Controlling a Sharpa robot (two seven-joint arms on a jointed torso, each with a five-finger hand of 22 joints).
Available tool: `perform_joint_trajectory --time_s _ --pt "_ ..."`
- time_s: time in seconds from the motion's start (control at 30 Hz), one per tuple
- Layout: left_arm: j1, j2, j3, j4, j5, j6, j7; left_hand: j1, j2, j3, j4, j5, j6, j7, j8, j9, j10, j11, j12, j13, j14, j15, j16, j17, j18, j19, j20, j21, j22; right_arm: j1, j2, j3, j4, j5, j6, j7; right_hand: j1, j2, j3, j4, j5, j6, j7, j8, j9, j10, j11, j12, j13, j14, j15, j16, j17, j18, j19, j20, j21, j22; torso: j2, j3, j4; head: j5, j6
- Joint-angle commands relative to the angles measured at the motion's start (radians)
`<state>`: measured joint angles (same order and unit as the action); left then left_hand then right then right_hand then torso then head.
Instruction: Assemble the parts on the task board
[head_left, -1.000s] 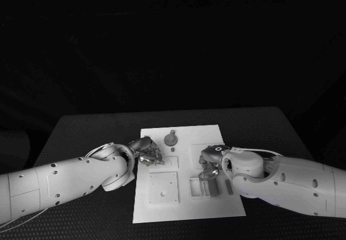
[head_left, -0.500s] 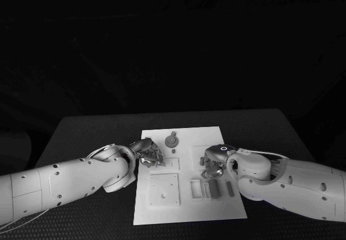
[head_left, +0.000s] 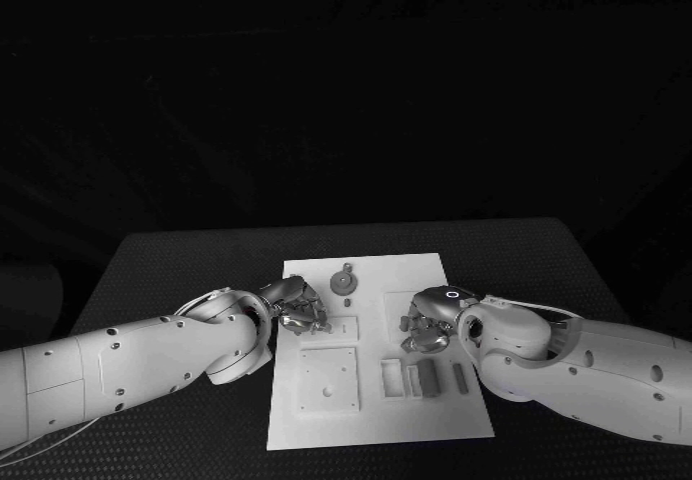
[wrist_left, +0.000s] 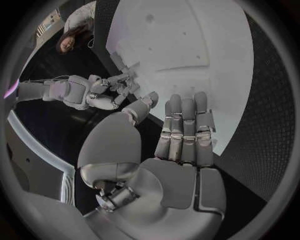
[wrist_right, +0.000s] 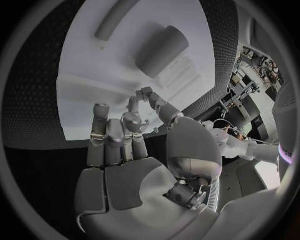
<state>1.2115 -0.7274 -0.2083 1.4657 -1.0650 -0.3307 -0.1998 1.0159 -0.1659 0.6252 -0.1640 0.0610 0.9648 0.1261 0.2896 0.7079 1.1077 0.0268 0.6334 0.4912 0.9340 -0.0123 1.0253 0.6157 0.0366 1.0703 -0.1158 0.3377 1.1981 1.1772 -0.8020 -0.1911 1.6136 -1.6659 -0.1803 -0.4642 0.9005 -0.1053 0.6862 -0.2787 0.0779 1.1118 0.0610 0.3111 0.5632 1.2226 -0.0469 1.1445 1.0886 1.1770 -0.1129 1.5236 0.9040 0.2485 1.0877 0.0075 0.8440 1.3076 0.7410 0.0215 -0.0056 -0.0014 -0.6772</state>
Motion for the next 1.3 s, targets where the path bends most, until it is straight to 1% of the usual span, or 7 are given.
perform_joint_trajectory --time_s 0.03,0.23,0.43,0.7,0.97,1.07,1.3 --pt "0.001 0.000 0.001 0.001 0.041 -0.010 0.017 -0.003 0.000 -0.002 0.005 -0.006 -0.008 0.002 0.005 -0.002 -0.008 0.002 -0.006 -0.001 -0.001 0.003 -0.006 -0.002 0.013 -0.001 0.008 -0.005 0.001 0.001 -0.008 0.007 0.007 0.102 -0.072 0.054 0.003 0.001 0.006 -0.001 0.002 0.002 0.002 0.001 0.001 0.005 0.001 -0.006 -0.002 -0.005 0.001 -0.006 -0.016 0.013 0.007 0.002 -0.007 0.015 0.000 -0.0006 -0.0006 0.001 0.000" --pt "0.001 -0.001 0.001 0.002 0.081 -0.010 0.019 -0.004 0.001 -0.003 0.007 -0.006 -0.016 0.005 0.000 -0.004 -0.009 0.003 -0.006 -0.002 -0.002 0.004 -0.006 -0.002 0.012 -0.002 0.008 -0.007 0.002 0.001 -0.014 0.013 0.006 0.127 -0.066 0.060 0.001 -0.001 0.005 0.000 0.001 0.001 0.003 0.000 0.000 0.004 0.002 -0.007 -0.003 -0.008 0.001 -0.009 -0.020 0.013 0.006 0.002 -0.009 0.015 0.000 -0.0018 -0.0005 0.000 0.002" --pt "0.001 -0.002 0.001 0.000 0.122 -0.010 0.021 -0.006 0.002 -0.004 0.010 -0.006 -0.019 0.006 -0.002 -0.005 -0.010 0.004 -0.006 -0.002 -0.003 0.004 -0.006 -0.002 0.012 -0.002 0.008 -0.008 0.003 0.001 -0.015 0.014 0.012 0.183 -0.071 0.070 0.001 -0.001 0.006 0.001 0.002 0.000 0.003 -0.001 0.000 0.003 0.002 -0.008 -0.003 -0.010 0.000 -0.010 -0.022 0.013 0.006 0.003 -0.010 0.014 0.000 -0.0008 0.0006 0.000 0.002" --pt "0.001 0.000 0.001 -0.007 0.278 0.002 0.031 -0.012 0.008 -0.006 0.018 -0.006 -0.029 0.010 -0.008 -0.009 -0.013 0.007 -0.008 -0.002 -0.006 0.006 -0.008 -0.003 0.012 -0.004 0.010 -0.011 0.004 0.001 -0.011 0.022 0.008 0.318 -0.097 0.092 -0.001 -0.003 0.005 0.003 0.001 -0.002 0.004 -0.002 -0.001 0.002 0.003 -0.010 -0.004 -0.010 -0.001 -0.011 -0.023 0.013 0.007 0.003 -0.011 0.014 0.000 -0.0011 0.0003 0.001 0.003" --pt "0.001 0.004 0.001 -0.013 0.440 0.036 0.042 -0.047 0.010 -0.020 0.051 -0.012 -0.044 0.017 -0.016 -0.013 -0.019 0.012 -0.009 -0.002 -0.012 0.009 -0.009 -0.004 0.012 -0.007 0.013 -0.017 0.007 0.001 -0.007 0.031 0.012 0.328 -0.118 0.104 -0.001 -0.003 0.006 0.003 0.001 -0.003 0.005 -0.003 -0.001 0.000 0.003 -0.011 -0.004 -0.011 -0.002 -0.012 -0.023 0.013 0.007 0.003 -0.012 0.014 0.000 -0.0010 0.0011 0.002 0.006" --pt "0.001 0.006 0.001 -0.013 0.495 0.061 0.044 -0.085 0.023 -0.035 0.081 -0.012 -0.058 0.021 -0.023 -0.015 -0.025 0.016 -0.010 -0.001 -0.017 0.012 -0.010 -0.004 0.013 -0.011 0.015 -0.022 0.008 0.001 -0.003 0.037 0.013 0.330 -0.127 0.107 0.000 -0.003 0.006 0.003 0.002 -0.003 0.005 -0.003 -0.001 0.000 0.003 -0.011 -0.004 -0.011 -0.003 -0.012 -0.023 0.013 0.008 0.003 -0.012 0.014 0.000 -0.0012 0.0004 0.002 0.007" --pt "0.001 0.012 0.001 -0.014 0.585 0.111 0.046 -0.142 0.056 -0.055 0.117 -0.012 -0.071 0.025 -0.030 -0.025 -0.031 0.019 -0.009 0.001 -0.024 0.013 -0.007 -0.002 0.017 -0.015 0.018 -0.029 0.012 0.001 0.007 0.045 0.012 0.321 -0.139 0.115 -0.001 -0.004 0.007 0.004 0.001 -0.004 0.005 -0.004 -0.001 -0.001 0.003 -0.011 -0.004 -0.011 -0.004 -0.012 -0.023 0.013 0.008 0.003 -0.012 0.014 0.000 -0.0010 0.0004 0.004 0.009"
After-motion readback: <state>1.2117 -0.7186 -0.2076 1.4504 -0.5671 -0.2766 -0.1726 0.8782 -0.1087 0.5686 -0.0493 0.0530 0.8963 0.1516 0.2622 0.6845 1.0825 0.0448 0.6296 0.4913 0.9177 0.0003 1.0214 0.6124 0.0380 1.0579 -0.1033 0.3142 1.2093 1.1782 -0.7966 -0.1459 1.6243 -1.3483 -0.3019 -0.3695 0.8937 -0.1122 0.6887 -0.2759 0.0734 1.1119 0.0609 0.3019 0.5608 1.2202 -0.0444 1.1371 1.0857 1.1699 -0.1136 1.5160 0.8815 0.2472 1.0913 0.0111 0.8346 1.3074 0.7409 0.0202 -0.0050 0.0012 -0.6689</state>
